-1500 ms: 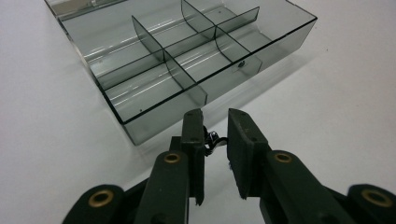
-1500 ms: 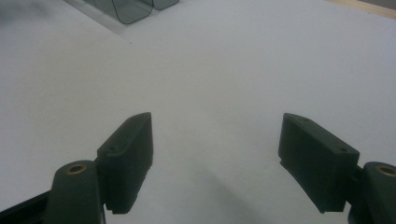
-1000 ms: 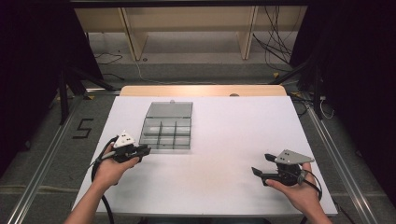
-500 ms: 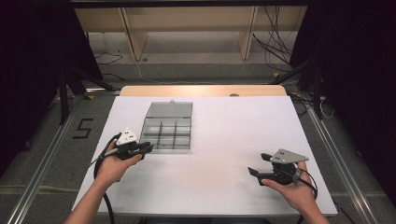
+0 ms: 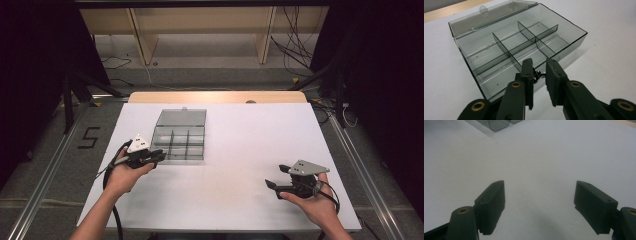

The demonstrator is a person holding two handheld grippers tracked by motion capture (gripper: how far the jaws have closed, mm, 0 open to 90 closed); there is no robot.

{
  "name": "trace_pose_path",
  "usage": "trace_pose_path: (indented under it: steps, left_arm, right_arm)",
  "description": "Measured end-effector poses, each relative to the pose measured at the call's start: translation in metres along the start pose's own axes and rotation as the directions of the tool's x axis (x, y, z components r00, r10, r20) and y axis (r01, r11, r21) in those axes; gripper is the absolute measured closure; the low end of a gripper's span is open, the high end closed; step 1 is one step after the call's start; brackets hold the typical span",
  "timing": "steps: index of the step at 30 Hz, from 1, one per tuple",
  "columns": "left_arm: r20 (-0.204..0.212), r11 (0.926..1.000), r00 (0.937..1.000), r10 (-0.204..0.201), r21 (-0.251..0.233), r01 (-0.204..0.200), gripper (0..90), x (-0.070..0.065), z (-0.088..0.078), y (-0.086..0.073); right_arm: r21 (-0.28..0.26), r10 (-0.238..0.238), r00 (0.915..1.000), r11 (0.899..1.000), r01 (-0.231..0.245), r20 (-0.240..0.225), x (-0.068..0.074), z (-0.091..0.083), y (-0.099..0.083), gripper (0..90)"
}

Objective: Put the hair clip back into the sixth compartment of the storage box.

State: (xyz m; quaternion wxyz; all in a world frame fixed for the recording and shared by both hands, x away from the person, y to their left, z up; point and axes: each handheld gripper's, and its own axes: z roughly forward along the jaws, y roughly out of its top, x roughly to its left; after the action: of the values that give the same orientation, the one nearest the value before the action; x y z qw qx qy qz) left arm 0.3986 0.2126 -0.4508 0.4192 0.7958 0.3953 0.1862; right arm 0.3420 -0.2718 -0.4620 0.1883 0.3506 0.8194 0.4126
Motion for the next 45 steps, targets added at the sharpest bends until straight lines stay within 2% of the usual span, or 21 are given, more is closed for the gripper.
trace_pose_path:
  steps: [38, 45]
  left_arm:
    - [0.011, 0.9992, 0.9993, 0.036, -0.019, -0.036, 76.1, -0.008, 0.01, 0.021]
    - [0.017, 0.9994, 0.9993, 0.033, -0.014, -0.033, 76.1, -0.008, 0.013, 0.022]
  right_arm:
    - [0.002, -0.006, 1.0, 1.0, 0.006, 0.002, 0.0, 0.0, 0.0, 26.3]
    - [0.012, -0.008, 1.0, 1.0, 0.008, -0.001, 0.001, 0.001, -0.001, 26.6]
